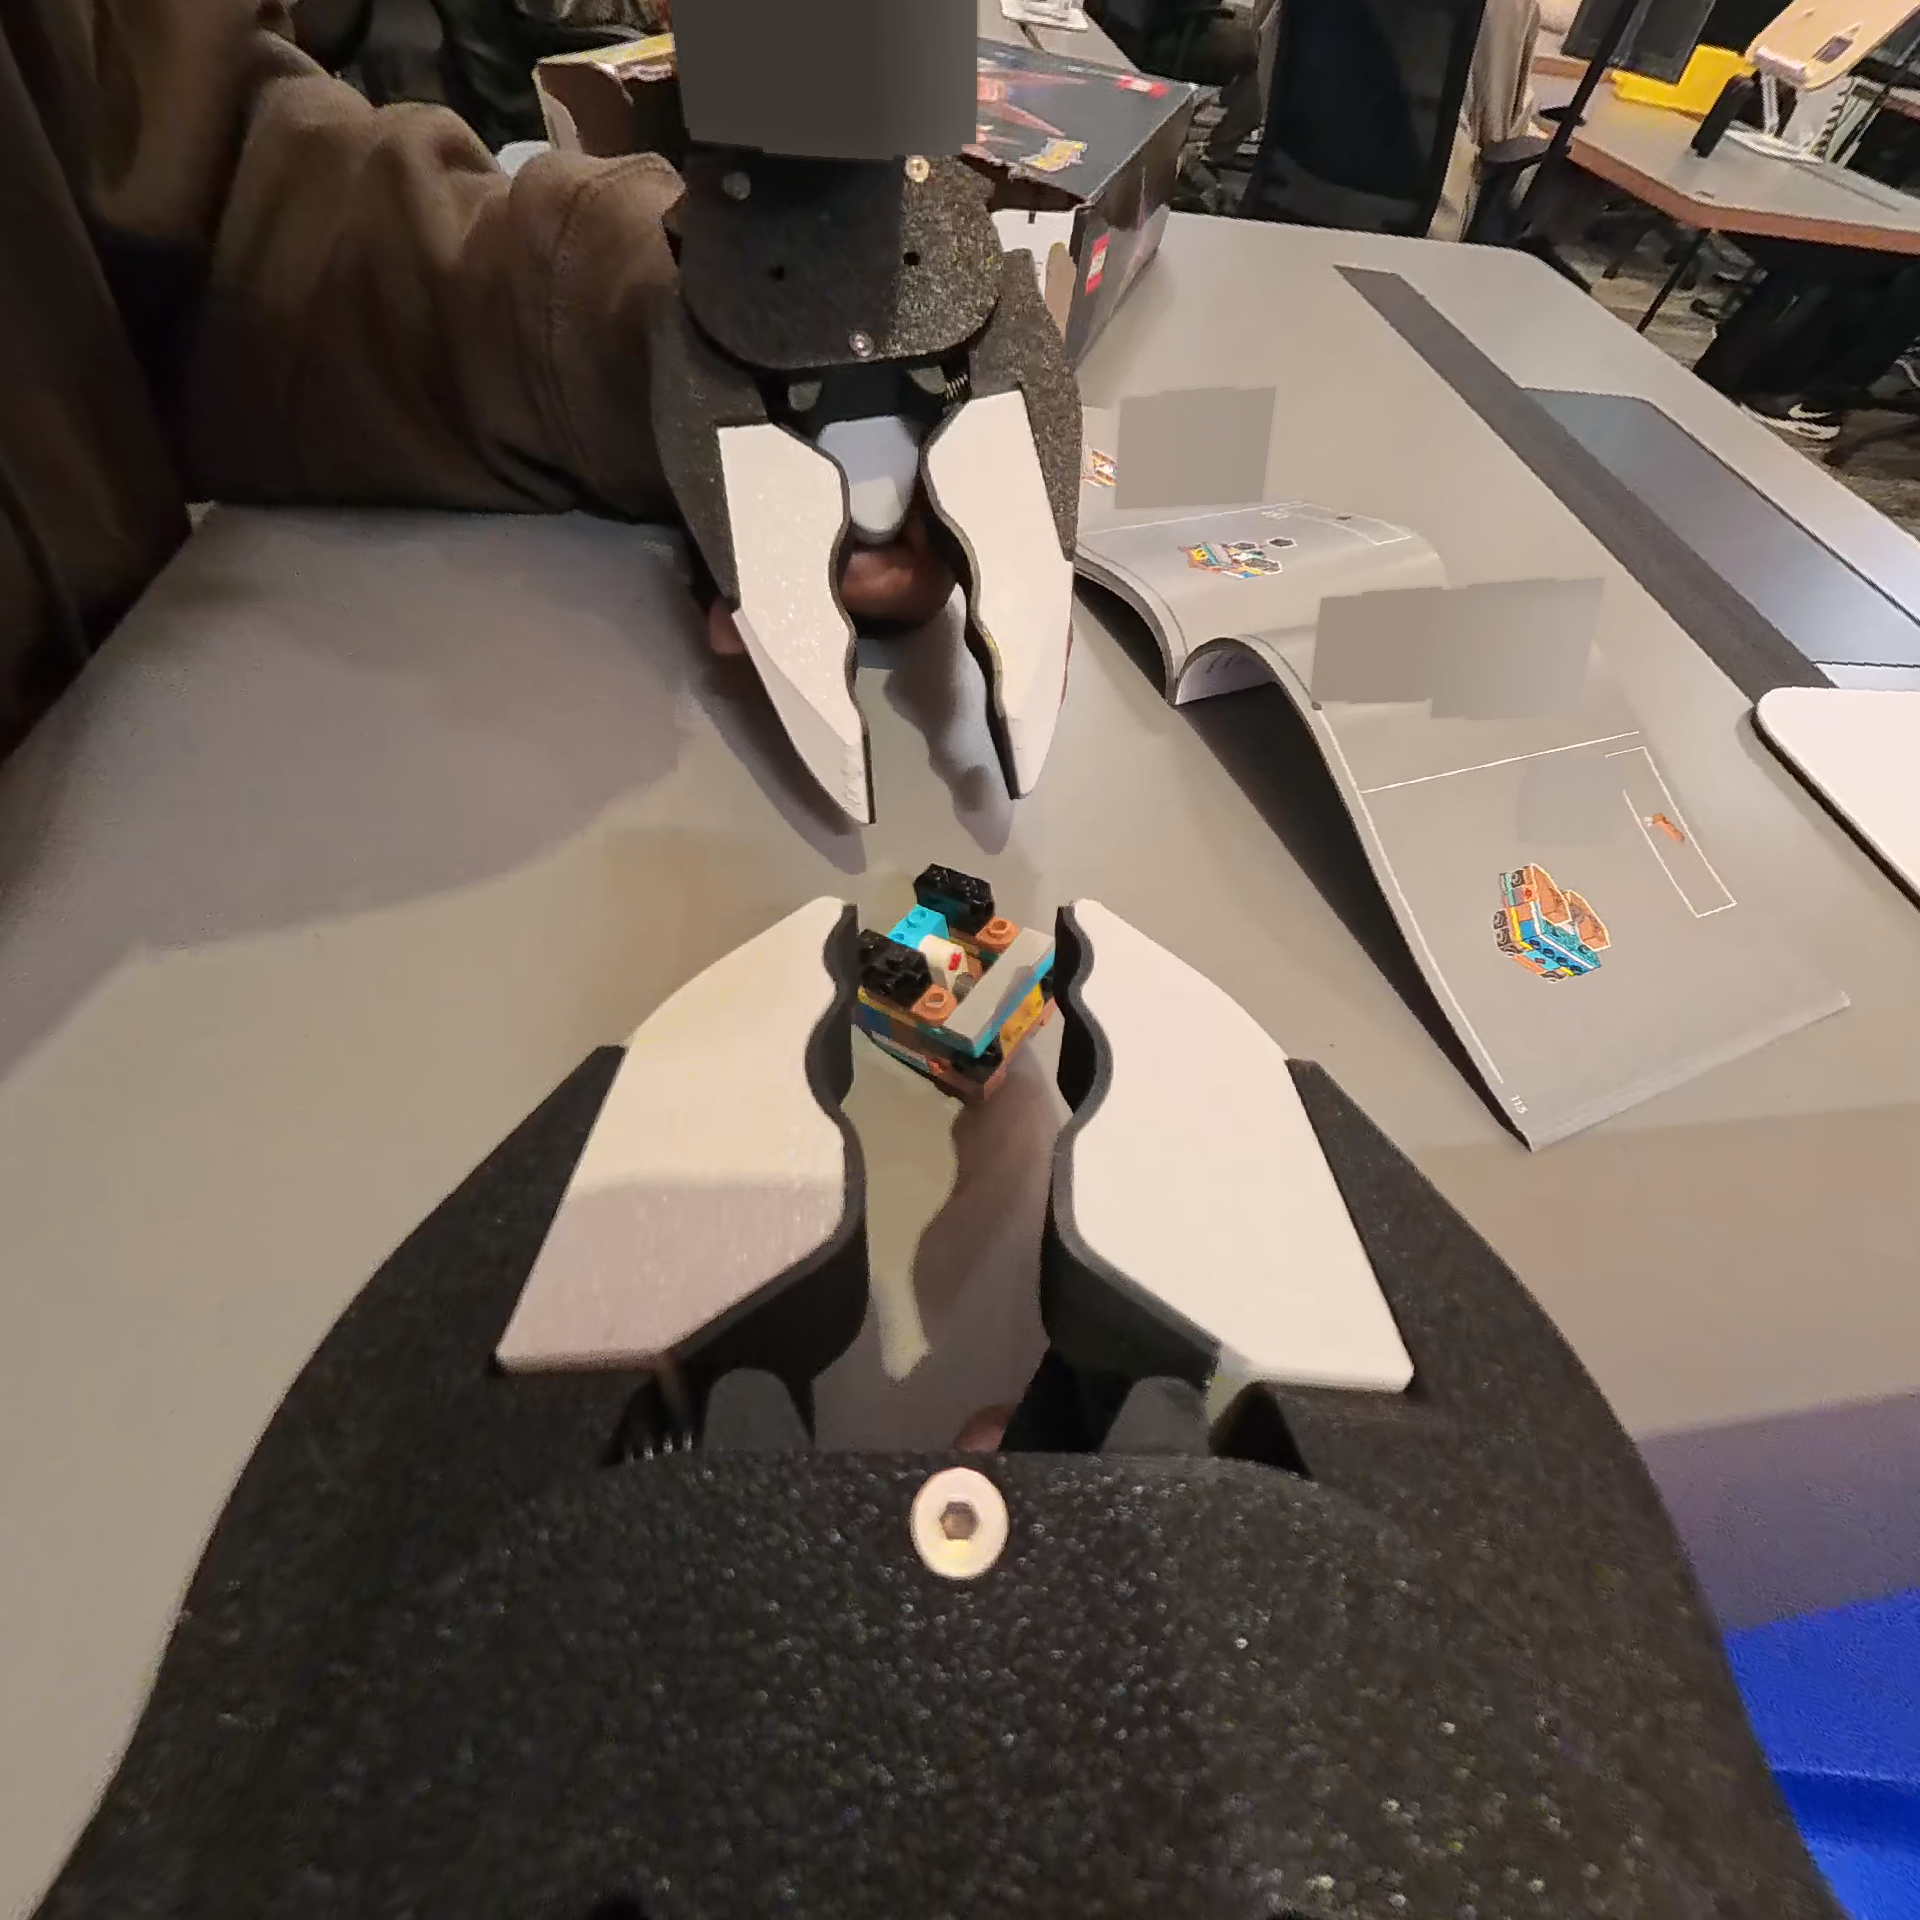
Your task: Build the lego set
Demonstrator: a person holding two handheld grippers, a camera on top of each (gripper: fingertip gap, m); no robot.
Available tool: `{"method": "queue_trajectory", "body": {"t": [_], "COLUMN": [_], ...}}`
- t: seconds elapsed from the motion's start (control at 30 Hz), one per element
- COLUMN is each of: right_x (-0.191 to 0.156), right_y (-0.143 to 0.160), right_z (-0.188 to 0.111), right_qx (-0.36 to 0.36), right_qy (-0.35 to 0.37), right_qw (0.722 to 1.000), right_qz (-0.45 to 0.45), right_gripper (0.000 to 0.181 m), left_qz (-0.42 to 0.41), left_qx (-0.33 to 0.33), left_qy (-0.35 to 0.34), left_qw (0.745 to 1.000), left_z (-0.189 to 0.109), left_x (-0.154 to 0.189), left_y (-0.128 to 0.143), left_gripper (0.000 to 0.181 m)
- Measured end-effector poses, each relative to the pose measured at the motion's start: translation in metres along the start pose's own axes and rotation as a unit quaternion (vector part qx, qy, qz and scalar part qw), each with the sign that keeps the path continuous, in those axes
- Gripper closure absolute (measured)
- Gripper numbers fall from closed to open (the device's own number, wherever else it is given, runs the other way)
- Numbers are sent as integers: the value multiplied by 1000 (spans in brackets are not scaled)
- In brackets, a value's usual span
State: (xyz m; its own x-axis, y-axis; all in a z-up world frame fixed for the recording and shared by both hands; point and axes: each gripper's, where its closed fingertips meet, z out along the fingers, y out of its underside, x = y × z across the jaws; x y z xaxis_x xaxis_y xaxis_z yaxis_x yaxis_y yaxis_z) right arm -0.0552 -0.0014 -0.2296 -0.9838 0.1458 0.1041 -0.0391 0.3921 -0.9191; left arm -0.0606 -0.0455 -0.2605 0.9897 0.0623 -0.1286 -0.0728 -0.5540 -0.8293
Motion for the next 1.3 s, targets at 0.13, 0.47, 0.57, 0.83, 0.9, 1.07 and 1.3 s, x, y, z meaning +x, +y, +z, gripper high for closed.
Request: {"method": "queue_trajectory", "body": {"t": [0.13, 0.47, 0.57, 0.83, 0.9, 1.07, 1.3], "right_x": [0, 0, -2, -5, -7, -21, 120], "right_y": [0, -2, -1, 0, -3, -41, -34], "right_z": [0, -1, 0, 2, 0, -34, -131], "right_qx": [0, 6, 3, -3, 7, 37, -136], "right_qy": [-1, -3, -3, 2, 7, -43, 137], "right_qw": [1000, 1000, 1000, 1000, 999, 997, 981], "right_qz": [0, 2, -8, -29, -38, -55, 18], "right_gripper": [146, 146, 146, 146, 146, 151, 150], "left_qz": [-1, -6, -7, -5, -4, 0, -1], "left_qx": [0, -1, -2, -3, -3, -7, -11], "left_qy": [0, 2, 2, 1, 1, 0, -8], "left_qw": [1000, 1000, 1000, 1000, 1000, 1000, 1000], "left_z": [0, 0, 0, 0, 0, 0, 1], "left_x": [0, -1, -1, -1, -1, 0, -2], "left_y": [0, 0, 0, 0, 0, 1, 2], "left_gripper": [146, 146, 146, 146, 146, 146, 147]}}
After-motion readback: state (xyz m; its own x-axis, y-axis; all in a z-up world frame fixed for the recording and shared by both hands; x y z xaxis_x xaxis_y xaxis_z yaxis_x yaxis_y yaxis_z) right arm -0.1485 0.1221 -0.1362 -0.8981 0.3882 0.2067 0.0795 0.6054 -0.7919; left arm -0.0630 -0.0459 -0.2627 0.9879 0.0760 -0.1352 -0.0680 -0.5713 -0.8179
